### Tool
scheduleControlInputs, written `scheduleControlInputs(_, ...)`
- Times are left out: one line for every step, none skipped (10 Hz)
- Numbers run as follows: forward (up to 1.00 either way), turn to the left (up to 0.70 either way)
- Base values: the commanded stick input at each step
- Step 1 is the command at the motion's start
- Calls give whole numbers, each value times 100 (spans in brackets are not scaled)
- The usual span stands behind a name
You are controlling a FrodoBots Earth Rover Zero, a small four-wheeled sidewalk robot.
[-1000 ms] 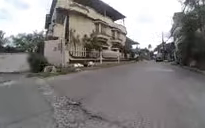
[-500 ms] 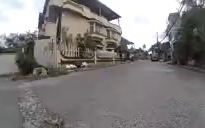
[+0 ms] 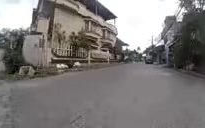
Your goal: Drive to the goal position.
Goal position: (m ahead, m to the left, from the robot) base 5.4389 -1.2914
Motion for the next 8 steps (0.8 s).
scheduleControlInputs(100,-17)
scheduleControlInputs(100,-17)
scheduleControlInputs(100,-17)
scheduleControlInputs(100,-17)
scheduleControlInputs(100,-17)
scheduleControlInputs(100,-17)
scheduleControlInputs(100,-17)
scheduleControlInputs(100,-17)
